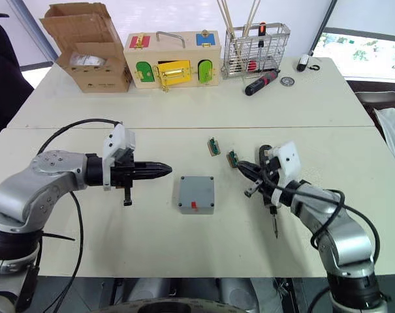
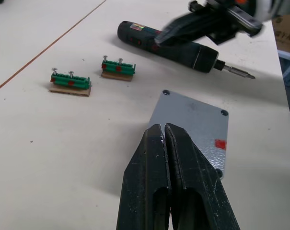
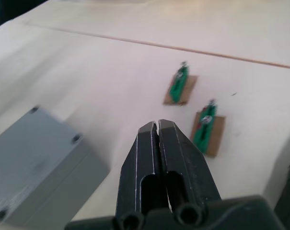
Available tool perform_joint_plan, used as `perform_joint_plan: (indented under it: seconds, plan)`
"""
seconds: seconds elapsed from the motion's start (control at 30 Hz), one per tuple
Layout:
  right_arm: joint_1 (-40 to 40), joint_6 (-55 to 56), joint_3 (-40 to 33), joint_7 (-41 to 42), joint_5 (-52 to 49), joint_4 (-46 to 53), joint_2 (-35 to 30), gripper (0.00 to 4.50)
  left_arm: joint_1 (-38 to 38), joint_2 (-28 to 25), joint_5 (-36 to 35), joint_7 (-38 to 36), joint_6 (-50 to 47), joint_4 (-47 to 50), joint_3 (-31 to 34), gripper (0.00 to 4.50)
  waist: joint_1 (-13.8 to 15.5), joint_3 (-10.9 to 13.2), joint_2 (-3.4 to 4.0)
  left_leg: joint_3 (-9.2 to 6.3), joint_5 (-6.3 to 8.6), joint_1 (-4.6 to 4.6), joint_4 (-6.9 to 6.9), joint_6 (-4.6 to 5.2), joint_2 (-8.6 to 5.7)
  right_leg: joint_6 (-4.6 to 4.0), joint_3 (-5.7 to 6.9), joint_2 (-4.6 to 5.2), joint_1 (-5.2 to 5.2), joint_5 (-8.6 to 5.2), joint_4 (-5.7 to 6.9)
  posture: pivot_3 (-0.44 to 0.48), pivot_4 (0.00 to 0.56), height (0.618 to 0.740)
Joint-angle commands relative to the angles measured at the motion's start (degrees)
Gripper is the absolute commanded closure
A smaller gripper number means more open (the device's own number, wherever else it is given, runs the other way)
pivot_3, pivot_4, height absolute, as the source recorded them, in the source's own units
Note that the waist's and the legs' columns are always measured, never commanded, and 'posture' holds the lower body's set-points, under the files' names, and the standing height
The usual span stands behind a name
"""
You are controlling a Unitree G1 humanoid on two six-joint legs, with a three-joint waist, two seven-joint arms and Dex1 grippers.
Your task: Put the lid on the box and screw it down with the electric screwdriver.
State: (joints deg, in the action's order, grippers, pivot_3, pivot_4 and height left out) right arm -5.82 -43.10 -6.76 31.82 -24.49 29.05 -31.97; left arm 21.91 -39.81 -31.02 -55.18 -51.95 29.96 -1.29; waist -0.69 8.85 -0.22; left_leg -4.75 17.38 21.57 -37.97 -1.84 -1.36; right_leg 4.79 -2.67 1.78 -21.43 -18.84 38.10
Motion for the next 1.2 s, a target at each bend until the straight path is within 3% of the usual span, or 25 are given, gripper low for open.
perform_joint_plan:
  seconds: [0.03, 0.07, 0.2, 0.33, 0.97, 1.13, 1.2]
  plan:
    - [-3.09, -2.17, 1.95, -1.42, 1.9, -3.44, -1.26, 3.64, -1.64, -2.05, 2.0, 1.76, 2.08, 4.22, -2.57, 3.63, 0.1, 0.0, 0.0, 0.01, 0.0, 0.0, 0.0, 0.0, -0.01, 0.0, 0.0, 0.01, 0.0, 0.0, 0.0, 0.0, 0.15, 0.74]
    - [-4.5, -2.34, 2.66, -1.81, 2.42, -4.83, -1.1, 3.09, -1.97, -2.22, 2.17, 2.33, 2.3, 4.74, -2.96, 3.14, 0.1, 0.01, 0.0, 0.0, 0.0, 0.01, 0.0, 0.0, -0.01, 0.0, 0.0, 0.01, 0.0, 0.0, 0.0, 0.0, 0.15, 0.74]
    - [-8.81, -2.89, 3.99, -3.01, 3.27, -9.19, 0.07, 1.14, -2.74, -2.06, 1.73, 4.06, 2.93, 5.78, -3.38, 3.13, -0.04, 0.04, 0.06, 0.04, 0.0, 0.01, 0.0, 0.0, 0.0, 0.0, -0.02, 0.0, -0.02, 0.0, 0.0, 0.0, 0.15, 0.74]
    - [-12.17, -4.37, 3.23, -4.37, 2.06, -12.12, 2.46, 1.11, -4.28, -2.04, -0.16, 5.05, 2.24, 7.61, -2.74, 4.44, -0.06, 0.06, 0.07, 0.04, 0.0, 0.02, 0.05, 0.0, 0.0, 0.0, -0.02, 0.0, -0.05, 0.0, -0.01, 0.0, 0.15, 0.74]
    - [-11.48, -3.4, 4.87, -5.07, 3.89, -14.27, 4.74, 1.11, -4.4, -3.16, -2.02, 7.47, 2.68, 6.67, -3.28, 4.44, -0.1, 0.09, 0.13, 0.07, 0.0, 0.04, 0.06, 0.0, 0.0, 0.0, -0.03, 0.0, -0.09, 0.0, -0.01, 0.0, 0.15, 0.74]
    - [-11.53, -2.52, 4.92, -5.66, 4.36, -14.71, 5.28, 2.31, -4.54, -2.9, -1.99, 7.84, 2.91, 6.13, -3.78, 4.5, -0.06, 0.1, 0.13, 0.07, 0.0, 0.04, 0.06, 0.0, 0.0, 0.0, -0.03, 0.0, -0.09, 0.0, -0.01, 0.0, 0.15, 0.74]
    - [-11.55, -2.45, 4.98, -5.74, 4.38, -14.71, 5.35, 2.31, -4.59, -2.93, -2.06, 7.92, 2.98, 6.0, -3.95, 4.5, -0.08, 0.1, 0.13, 0.07, 0.0, 0.04, 0.06, 0.0, 0.0, 0.0, -0.03, 0.0, -0.09, 0.0, -0.01, 0.0, 0.15, 0.74]
